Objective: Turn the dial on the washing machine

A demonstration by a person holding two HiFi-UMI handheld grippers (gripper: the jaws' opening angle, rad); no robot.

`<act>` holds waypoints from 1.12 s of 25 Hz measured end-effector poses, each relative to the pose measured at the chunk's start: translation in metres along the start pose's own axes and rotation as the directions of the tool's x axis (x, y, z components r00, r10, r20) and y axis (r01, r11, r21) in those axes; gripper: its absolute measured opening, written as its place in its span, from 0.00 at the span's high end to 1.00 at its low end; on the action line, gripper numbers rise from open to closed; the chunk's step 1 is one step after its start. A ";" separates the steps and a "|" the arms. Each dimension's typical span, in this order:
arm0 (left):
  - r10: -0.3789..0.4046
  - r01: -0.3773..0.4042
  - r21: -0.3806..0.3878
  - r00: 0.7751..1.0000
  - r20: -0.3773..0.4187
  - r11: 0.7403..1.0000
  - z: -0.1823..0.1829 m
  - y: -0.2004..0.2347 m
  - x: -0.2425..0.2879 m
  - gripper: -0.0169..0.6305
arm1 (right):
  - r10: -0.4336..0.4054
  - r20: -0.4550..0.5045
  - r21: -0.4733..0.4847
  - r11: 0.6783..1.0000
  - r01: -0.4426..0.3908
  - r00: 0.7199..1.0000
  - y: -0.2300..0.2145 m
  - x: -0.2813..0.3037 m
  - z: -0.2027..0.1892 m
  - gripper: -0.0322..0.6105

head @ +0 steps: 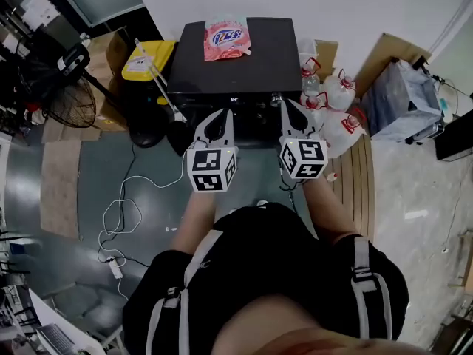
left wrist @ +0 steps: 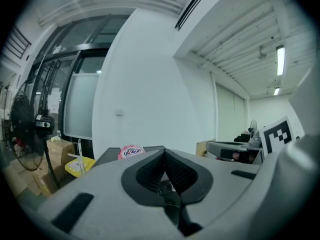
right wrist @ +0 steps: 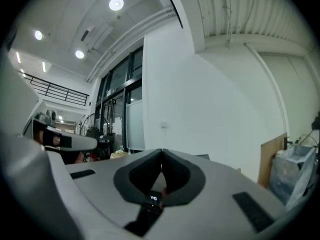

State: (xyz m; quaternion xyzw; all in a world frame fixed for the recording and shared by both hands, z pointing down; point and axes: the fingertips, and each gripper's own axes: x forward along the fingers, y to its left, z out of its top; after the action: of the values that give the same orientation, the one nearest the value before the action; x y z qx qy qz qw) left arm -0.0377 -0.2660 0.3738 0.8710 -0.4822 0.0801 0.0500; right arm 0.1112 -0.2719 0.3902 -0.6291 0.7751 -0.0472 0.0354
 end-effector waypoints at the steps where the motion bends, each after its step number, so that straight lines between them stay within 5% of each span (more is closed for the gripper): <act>1: -0.002 0.002 -0.002 1.000 0.001 1.000 0.001 0.005 0.004 0.98 | -0.010 -0.019 -0.008 1.000 0.009 1.000 -0.003 0.006 -0.007 0.94; 4: -0.006 0.007 -0.019 1.000 0.007 1.000 0.005 0.020 0.015 0.98 | -0.019 -0.078 -0.050 0.999 0.015 0.997 -0.010 0.027 -0.028 0.91; 6: -0.014 0.014 -0.023 1.000 0.003 1.000 0.004 0.027 0.024 0.98 | -0.025 -0.108 -0.089 0.996 0.015 0.994 -0.017 0.043 -0.043 0.76; 10: -0.012 0.012 -0.029 1.000 -0.021 1.000 -0.006 0.040 0.033 0.98 | -0.088 -0.185 -0.185 0.981 0.053 0.979 -0.031 0.065 -0.080 0.65; 17: 0.028 -0.030 -0.030 0.998 -0.061 0.999 -0.016 0.061 0.046 0.98 | -0.122 -0.347 -0.218 0.975 0.047 0.930 -0.053 0.105 -0.158 0.64; 28: 0.148 -0.157 -0.044 0.977 -0.154 0.987 -0.053 0.093 0.038 0.98 | -0.246 -0.503 -0.177 0.968 0.180 0.829 -0.100 0.139 -0.254 0.59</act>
State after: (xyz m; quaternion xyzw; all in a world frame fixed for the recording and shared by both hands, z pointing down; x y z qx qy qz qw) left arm -0.1017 -0.3385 0.4337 0.8212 -0.5445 0.1356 0.1041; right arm 0.1507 -0.4206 0.6552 -0.6764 0.6817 -0.1719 -0.2195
